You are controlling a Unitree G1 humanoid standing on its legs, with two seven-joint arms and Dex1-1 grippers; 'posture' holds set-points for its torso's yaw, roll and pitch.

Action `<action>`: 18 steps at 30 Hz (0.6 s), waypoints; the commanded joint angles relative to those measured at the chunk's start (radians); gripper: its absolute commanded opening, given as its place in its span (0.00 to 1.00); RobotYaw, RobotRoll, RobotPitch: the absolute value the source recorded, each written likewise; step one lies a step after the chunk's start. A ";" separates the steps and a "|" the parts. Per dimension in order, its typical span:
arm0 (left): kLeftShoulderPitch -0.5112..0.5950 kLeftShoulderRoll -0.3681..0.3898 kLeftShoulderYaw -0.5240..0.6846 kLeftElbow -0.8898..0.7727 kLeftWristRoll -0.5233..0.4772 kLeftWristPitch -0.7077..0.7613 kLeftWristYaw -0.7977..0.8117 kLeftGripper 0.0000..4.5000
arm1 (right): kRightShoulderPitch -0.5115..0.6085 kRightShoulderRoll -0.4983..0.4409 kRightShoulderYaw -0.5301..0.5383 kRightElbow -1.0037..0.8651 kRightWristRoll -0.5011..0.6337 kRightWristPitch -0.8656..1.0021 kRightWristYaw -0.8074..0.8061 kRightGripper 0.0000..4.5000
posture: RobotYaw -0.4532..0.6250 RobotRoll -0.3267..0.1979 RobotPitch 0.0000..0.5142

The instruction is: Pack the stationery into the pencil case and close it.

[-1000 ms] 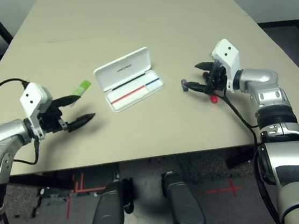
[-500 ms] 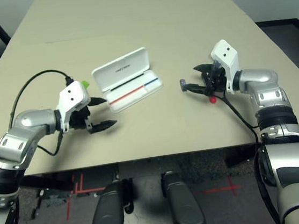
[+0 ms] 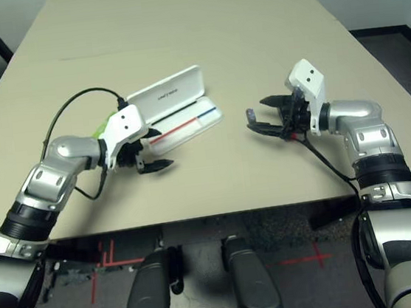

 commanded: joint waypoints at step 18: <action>-0.078 -0.032 -0.106 0.124 0.125 0.025 -0.082 0.99 | 0.023 0.006 0.005 -0.033 0.014 -0.003 -0.017 1.00 | 0.38 0.62 0.24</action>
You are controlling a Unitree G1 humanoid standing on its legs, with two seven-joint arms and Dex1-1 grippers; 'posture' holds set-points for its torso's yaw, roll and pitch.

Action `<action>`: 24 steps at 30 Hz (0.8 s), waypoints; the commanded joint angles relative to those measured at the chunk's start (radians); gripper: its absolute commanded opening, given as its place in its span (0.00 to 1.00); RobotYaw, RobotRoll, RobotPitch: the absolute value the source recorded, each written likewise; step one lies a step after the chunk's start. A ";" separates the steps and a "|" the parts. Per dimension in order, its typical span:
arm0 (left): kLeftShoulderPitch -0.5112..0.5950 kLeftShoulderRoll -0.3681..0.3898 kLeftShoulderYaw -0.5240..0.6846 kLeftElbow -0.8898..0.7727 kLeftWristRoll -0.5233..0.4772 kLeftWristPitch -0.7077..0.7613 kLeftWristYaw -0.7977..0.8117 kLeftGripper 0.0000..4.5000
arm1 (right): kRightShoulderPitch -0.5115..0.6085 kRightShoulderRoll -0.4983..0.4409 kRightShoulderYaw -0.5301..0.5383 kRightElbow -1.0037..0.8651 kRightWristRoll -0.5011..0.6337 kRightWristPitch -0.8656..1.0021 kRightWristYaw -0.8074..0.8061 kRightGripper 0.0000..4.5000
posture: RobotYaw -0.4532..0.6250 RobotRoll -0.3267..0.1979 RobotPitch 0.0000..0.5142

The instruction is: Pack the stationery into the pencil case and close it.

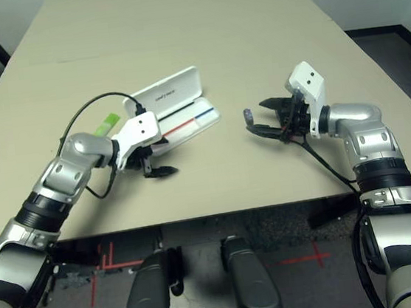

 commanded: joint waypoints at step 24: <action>-0.050 -0.002 -0.056 0.050 0.058 0.022 -0.087 0.01 | 0.083 -0.017 0.008 -0.161 0.069 0.106 0.032 1.00 | 0.36 0.62 0.24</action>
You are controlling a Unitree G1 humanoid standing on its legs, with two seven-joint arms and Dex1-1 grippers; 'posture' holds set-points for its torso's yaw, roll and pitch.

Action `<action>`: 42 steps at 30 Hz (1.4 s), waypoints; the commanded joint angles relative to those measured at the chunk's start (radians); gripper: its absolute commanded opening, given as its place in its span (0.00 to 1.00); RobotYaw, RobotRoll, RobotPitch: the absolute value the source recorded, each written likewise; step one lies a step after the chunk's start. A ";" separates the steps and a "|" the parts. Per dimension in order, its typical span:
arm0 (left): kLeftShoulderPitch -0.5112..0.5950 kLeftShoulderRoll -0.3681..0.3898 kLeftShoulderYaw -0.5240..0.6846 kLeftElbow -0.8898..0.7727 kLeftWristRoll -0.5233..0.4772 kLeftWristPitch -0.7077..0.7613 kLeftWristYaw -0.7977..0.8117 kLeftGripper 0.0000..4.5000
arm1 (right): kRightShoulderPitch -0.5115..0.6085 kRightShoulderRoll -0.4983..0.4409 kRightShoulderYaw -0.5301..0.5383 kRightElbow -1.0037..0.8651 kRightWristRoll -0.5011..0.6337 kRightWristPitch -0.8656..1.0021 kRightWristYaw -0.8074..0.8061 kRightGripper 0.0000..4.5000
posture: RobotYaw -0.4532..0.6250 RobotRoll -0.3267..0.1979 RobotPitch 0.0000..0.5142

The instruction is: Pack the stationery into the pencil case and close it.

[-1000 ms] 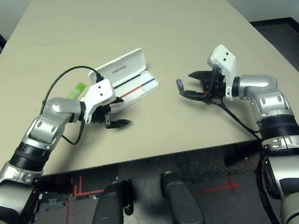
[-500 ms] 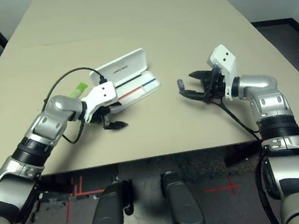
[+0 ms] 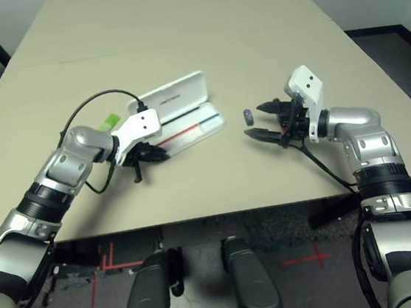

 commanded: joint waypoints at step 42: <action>0.167 0.176 0.000 -0.265 0.021 -0.153 -0.158 0.01 | 0.073 -0.071 0.075 -0.158 0.047 0.107 0.107 1.00 | 0.38 0.62 0.28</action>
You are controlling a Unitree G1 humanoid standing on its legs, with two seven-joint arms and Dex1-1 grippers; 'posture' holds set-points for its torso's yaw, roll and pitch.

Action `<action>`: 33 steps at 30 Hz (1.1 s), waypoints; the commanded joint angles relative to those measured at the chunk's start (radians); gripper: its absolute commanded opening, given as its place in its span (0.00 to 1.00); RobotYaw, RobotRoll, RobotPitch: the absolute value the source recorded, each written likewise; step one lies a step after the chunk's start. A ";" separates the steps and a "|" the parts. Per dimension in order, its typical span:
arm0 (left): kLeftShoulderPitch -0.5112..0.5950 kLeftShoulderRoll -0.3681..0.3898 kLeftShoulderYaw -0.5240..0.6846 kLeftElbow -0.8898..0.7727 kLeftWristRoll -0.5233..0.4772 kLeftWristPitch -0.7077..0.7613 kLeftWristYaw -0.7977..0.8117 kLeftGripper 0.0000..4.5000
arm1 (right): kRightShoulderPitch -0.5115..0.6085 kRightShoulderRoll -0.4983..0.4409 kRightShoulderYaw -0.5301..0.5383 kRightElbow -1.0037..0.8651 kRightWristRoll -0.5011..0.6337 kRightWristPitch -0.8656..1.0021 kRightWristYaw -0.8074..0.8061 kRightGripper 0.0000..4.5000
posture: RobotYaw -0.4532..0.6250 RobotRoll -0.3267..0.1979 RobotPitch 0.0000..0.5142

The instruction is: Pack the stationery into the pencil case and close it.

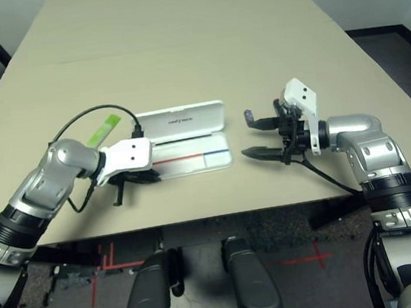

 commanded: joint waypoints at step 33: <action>0.154 0.193 0.231 -0.243 -0.134 0.085 0.007 0.99 | 0.053 -0.105 -0.041 -0.177 0.078 0.160 -0.001 1.00 | 0.37 0.62 0.29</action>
